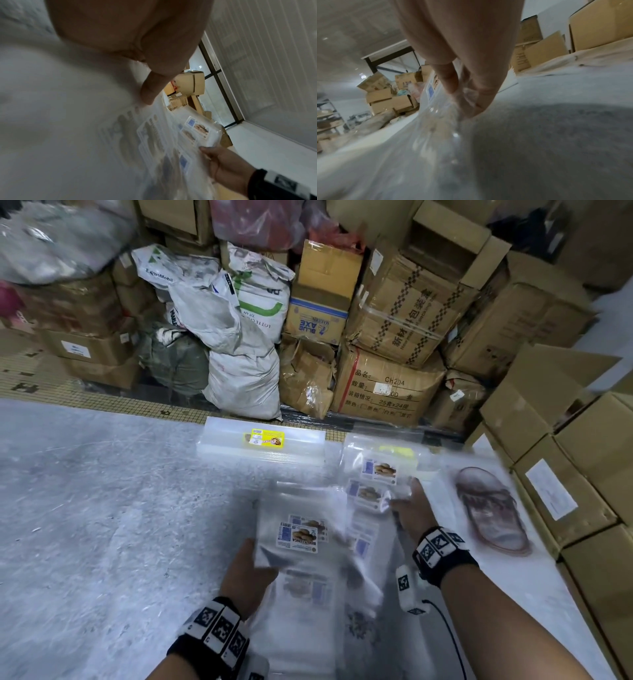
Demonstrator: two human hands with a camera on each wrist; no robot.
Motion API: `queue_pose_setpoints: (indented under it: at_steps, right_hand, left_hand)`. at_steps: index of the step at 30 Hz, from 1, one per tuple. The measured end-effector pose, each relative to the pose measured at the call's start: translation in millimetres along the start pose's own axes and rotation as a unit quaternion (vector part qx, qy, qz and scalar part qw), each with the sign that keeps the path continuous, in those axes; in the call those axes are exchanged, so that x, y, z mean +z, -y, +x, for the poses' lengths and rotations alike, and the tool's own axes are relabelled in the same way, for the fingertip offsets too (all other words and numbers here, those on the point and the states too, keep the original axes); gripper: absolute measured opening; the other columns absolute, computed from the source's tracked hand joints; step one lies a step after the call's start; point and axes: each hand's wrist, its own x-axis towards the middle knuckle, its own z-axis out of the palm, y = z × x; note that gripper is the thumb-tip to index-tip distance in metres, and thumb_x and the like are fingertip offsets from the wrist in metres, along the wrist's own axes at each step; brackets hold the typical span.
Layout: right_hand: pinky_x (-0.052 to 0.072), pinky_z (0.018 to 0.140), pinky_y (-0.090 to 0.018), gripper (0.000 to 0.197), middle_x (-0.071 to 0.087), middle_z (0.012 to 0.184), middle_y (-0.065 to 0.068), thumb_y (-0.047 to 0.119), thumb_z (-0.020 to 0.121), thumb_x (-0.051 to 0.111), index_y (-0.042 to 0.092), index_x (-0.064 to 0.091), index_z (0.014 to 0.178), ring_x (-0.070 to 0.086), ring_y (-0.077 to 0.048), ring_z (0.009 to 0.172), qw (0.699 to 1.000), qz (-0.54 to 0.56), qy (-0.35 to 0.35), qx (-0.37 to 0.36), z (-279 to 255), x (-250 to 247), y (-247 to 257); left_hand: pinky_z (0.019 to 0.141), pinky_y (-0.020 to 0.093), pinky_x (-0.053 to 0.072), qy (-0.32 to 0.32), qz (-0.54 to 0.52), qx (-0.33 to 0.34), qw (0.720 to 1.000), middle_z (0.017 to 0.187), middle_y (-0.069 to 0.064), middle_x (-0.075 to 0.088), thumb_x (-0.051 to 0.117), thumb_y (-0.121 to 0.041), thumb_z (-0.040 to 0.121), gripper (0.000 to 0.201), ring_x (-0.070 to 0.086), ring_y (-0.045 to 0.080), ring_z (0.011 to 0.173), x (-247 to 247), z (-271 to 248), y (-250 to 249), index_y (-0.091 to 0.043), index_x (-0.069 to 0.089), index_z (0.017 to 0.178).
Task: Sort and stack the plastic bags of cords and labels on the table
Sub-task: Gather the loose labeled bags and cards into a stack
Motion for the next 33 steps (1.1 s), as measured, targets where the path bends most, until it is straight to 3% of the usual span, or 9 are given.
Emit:
queue_pose_setpoints:
  at_steps: [3,7,10,14,18,21,25,30,33]
  right_hand:
    - [0.046,0.047,-0.013,0.035,0.054,0.082,0.004,-0.010,0.088,0.056,0.022,0.047,0.100,0.053,0.002,0.062,0.999,0.015,-0.036,-0.021,7.4,-23.1,16.3]
    - [0.036,0.050,-0.030,0.035,0.055,0.081,-0.005,-0.003,0.091,0.052,0.015,0.049,0.121,0.044,-0.012,0.057,0.995,0.096,0.002,-0.031,3.3,-58.2,37.9]
    - [0.031,0.051,-0.030,0.055,0.049,0.075,-0.008,-0.010,0.090,0.049,0.022,0.048,0.135,0.038,-0.014,0.055,0.984,0.154,0.068,-0.061,-10.1,-76.3,58.8]
    - [0.035,0.054,-0.031,0.048,0.060,0.101,-0.019,-0.007,0.092,0.053,0.024,0.053,0.129,0.045,-0.025,0.068,0.978,0.150,0.136,-0.052,-30.0,-73.0,78.2]
    - [0.046,0.054,-0.030,0.038,0.064,0.095,-0.017,-0.012,0.091,0.053,0.013,0.053,0.119,0.057,-0.028,0.073,0.968,0.165,0.188,-0.025,-51.8,-55.2,90.6]
    - [0.059,0.060,-0.027,0.044,0.068,0.105,-0.015,-0.017,0.090,0.053,0.013,0.051,0.123,0.068,-0.020,0.078,0.957,0.205,0.204,0.022,-61.3,-28.8,82.4]
    - [0.062,0.068,-0.034,0.053,0.068,0.111,-0.017,-0.027,0.085,0.047,0.010,0.052,0.123,0.071,-0.029,0.090,0.942,0.245,0.218,0.073,-61.6,13.8,50.3]
    - [0.046,0.099,-0.055,0.077,0.062,0.128,-0.022,-0.024,0.072,0.056,0.022,0.047,0.133,0.060,-0.044,0.118,0.941,0.239,0.225,0.080,-71.1,51.3,17.4]
    - [0.054,0.085,-0.049,0.073,0.064,0.112,-0.011,-0.026,0.082,0.050,0.025,0.045,0.134,0.067,-0.040,0.101,0.939,0.240,0.215,0.118,-77.9,63.2,7.2]
  left_hand:
    - [0.066,0.017,0.044,-0.044,0.087,-0.010,0.995,0.098,-0.005,0.067,0.067,-0.006,0.084,0.028,0.060,-0.001,0.081,3.7,-2.0,-1.6,-0.018,0.056,0.107]
    - [0.081,0.035,0.054,-0.107,0.203,-0.025,0.973,0.096,-0.001,0.066,0.056,-0.018,0.082,0.021,0.062,0.018,0.085,6.6,0.3,0.3,-0.027,0.056,0.101]
    - [0.095,0.036,0.047,-0.095,0.262,-0.076,0.957,0.120,0.010,0.045,0.059,-0.019,0.078,0.050,0.046,0.030,0.111,7.8,-4.8,1.9,-0.028,0.046,0.126]
    - [0.108,0.043,0.034,-0.074,0.327,-0.059,0.940,0.135,0.009,0.021,0.066,-0.034,0.078,0.076,0.029,0.033,0.127,4.9,-8.9,-4.9,-0.032,0.025,0.142]
    - [0.105,0.037,0.042,-0.041,0.042,0.086,0.995,0.129,0.004,0.051,0.073,-0.035,0.079,0.059,0.051,0.022,0.119,-0.1,2.0,-38.1,-0.026,0.052,0.133]
    - [0.092,0.039,0.049,0.131,-0.249,-0.027,0.959,0.112,0.004,0.070,0.068,-0.050,0.076,0.049,0.062,0.025,0.108,1.1,8.2,-74.0,-0.022,0.067,0.116]
    - [0.070,0.036,0.056,0.157,-0.220,-0.055,0.961,0.090,0.012,0.073,0.065,-0.017,0.086,0.033,0.068,0.024,0.077,-0.7,13.3,-77.1,-0.006,0.061,0.117]
    - [0.082,0.041,0.052,0.086,-0.165,-0.035,0.982,0.097,0.016,0.072,0.059,-0.007,0.067,0.041,0.066,0.033,0.089,-8.8,17.5,-41.6,-0.012,0.065,0.108]
    - [0.070,0.035,0.052,0.052,-0.161,-0.049,0.984,0.090,0.018,0.068,0.055,0.002,0.074,0.035,0.062,0.029,0.079,-9.5,15.3,-33.9,-0.012,0.062,0.106]
